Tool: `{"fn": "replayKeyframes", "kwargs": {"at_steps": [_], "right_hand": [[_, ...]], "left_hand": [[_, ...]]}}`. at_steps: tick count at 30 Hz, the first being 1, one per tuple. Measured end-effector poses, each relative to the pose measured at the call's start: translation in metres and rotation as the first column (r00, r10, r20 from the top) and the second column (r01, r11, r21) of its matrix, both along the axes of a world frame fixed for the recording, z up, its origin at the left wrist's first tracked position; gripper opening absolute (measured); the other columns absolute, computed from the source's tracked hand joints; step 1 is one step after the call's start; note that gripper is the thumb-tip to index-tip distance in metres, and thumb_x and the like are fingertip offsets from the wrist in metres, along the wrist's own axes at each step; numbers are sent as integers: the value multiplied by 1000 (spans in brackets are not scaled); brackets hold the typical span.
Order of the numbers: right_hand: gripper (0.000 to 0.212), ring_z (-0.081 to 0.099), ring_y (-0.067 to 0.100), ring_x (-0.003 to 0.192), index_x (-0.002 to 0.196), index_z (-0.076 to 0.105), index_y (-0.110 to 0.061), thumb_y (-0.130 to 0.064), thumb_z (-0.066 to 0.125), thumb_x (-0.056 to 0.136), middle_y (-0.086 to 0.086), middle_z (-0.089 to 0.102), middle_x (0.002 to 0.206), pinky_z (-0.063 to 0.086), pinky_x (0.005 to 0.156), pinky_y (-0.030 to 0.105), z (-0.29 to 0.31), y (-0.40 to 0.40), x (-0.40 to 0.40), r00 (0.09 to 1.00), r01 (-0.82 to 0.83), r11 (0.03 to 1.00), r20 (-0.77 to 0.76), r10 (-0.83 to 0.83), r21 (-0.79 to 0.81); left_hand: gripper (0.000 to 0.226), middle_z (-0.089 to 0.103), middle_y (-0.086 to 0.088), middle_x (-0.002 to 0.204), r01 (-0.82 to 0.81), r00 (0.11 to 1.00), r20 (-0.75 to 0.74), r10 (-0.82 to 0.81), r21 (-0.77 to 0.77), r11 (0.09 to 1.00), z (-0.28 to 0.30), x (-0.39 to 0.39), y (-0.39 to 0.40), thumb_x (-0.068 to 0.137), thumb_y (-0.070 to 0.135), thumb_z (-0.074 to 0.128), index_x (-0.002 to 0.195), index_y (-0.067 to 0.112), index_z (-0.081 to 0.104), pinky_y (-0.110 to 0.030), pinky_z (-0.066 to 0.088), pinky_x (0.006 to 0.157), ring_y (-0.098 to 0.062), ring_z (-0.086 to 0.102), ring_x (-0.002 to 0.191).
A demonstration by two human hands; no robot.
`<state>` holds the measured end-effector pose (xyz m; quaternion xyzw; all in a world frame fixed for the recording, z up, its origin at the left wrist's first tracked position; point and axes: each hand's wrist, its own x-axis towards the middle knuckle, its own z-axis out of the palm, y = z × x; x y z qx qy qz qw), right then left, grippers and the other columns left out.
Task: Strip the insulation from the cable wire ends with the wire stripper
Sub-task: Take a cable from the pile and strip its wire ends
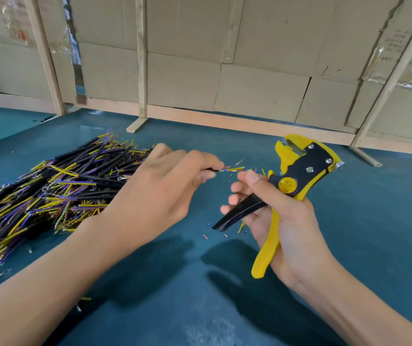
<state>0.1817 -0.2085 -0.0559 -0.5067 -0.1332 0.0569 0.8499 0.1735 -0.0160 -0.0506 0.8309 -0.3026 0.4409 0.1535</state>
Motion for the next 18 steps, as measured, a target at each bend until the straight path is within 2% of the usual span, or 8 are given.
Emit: {"fn": "replayKeyframes", "kwargs": {"at_steps": [2,4,8,11,13,18], "right_hand": [[25,66,30,74,94,76,1,-18,77,78,25,72,98,58,68,41,0,-3,0,1000,-30,999,7,30,-11],[22,67,29,76,93,77,-1,-17,77,77,27,72,102,57,67,40,-1,-3,0,999,-32,999,21,32,-26],[3,64,31,67,81,74,-4,-6,77,82,20,68,82,57,67,43,-2,-3,1,1000,-15,999,26,16,-43],[8,64,30,65,79,73,-4,-4,73,87,18,66,76,58,68,43,0,-7,4,1000,29,998,1,-29,-55],[11,64,29,63,77,73,-4,-4,71,88,17,65,74,59,67,42,5,-13,12,994,102,993,-31,-104,-59],[12,66,22,59,80,63,-5,-6,68,91,10,67,69,62,64,39,22,-43,39,957,218,976,-191,-219,-26]], "left_hand": [[16,73,-4,91,20,1000,0,-20,32,999,-1,0,-2,95,1,59,108,1,70,-50,48,69,-24,62,69],[17,73,-5,93,37,999,-2,-37,59,998,-1,0,-4,95,-1,60,108,2,70,-50,47,67,-25,62,70],[19,72,-2,98,63,998,4,-64,99,993,0,0,-3,95,-1,60,109,7,70,-49,45,64,-29,63,73],[17,72,1,98,22,1000,6,-22,119,993,-2,2,-1,98,11,63,111,10,72,-46,44,64,-28,62,74],[17,72,1,92,-41,999,-17,42,79,996,-3,6,3,98,17,63,111,10,72,-45,45,67,-28,63,74],[13,71,-1,87,-87,984,-158,86,3,996,-9,13,16,94,15,68,106,9,71,-46,52,77,-27,66,79]]}}
